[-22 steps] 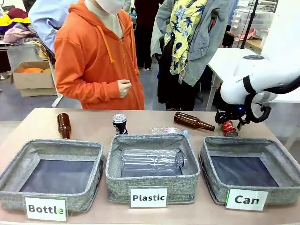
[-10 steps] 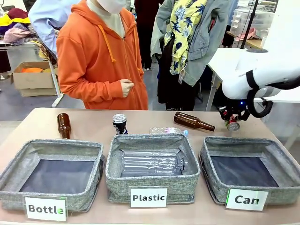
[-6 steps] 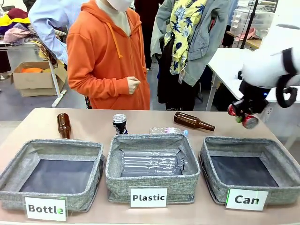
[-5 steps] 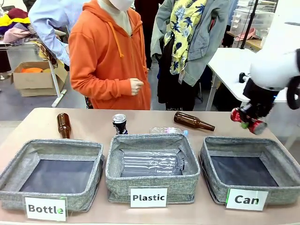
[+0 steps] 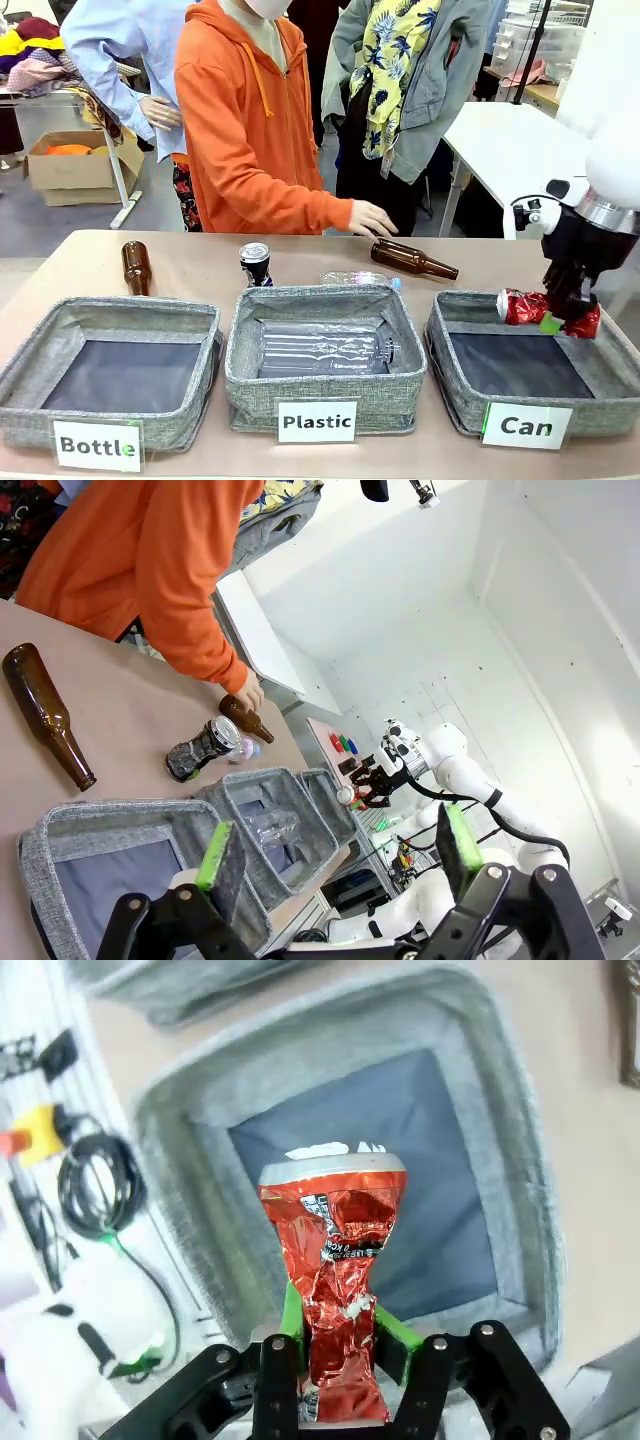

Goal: Sort the can waste into the basket.
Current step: Pick up the can waste from the table and place it in the right Fabric basket.

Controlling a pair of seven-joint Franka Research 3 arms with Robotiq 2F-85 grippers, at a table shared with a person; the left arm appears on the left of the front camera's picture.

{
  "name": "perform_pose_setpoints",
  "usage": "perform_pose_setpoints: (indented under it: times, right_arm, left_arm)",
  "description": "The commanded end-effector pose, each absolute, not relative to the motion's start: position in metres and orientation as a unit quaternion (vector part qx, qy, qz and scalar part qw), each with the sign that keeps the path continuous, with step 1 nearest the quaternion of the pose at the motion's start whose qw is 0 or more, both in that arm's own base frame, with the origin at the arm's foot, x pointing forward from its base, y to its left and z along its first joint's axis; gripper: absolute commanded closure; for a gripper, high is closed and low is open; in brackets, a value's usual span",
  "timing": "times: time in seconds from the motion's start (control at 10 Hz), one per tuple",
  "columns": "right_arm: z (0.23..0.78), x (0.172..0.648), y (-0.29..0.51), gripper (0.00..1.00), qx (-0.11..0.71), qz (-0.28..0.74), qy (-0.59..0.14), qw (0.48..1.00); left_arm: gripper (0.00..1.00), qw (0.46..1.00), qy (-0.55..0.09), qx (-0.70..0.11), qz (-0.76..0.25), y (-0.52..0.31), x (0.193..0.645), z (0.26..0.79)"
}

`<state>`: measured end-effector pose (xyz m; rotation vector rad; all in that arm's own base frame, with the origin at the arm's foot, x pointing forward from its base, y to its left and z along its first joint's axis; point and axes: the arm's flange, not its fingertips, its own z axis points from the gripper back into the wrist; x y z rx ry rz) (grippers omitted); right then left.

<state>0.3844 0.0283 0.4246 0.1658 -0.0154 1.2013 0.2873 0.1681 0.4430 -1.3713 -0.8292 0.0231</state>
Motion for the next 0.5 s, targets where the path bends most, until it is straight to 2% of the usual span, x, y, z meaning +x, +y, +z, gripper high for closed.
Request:
perform_pose_setpoints:
  times: [0.0,0.3,0.4]
  right_arm:
    - [0.4318,0.3951,0.0221,1.00,0.101,0.585,0.002,0.805]
    - [0.4316,0.3957,0.0242,1.00,0.101,0.595,0.001,0.798]
    - [0.4321,0.3968,0.0239,0.68,0.108,0.591,0.001,0.800]
  left_arm:
    - [0.00,0.693,-0.378,-0.614,0.000,0.1679,0.2854,0.4431]
    - [0.00,0.693,-0.378,-0.614,0.000,0.1679,0.2854,0.4431]
    - [0.00,0.693,-0.378,-0.614,0.000,0.1679,0.2854,0.4431]
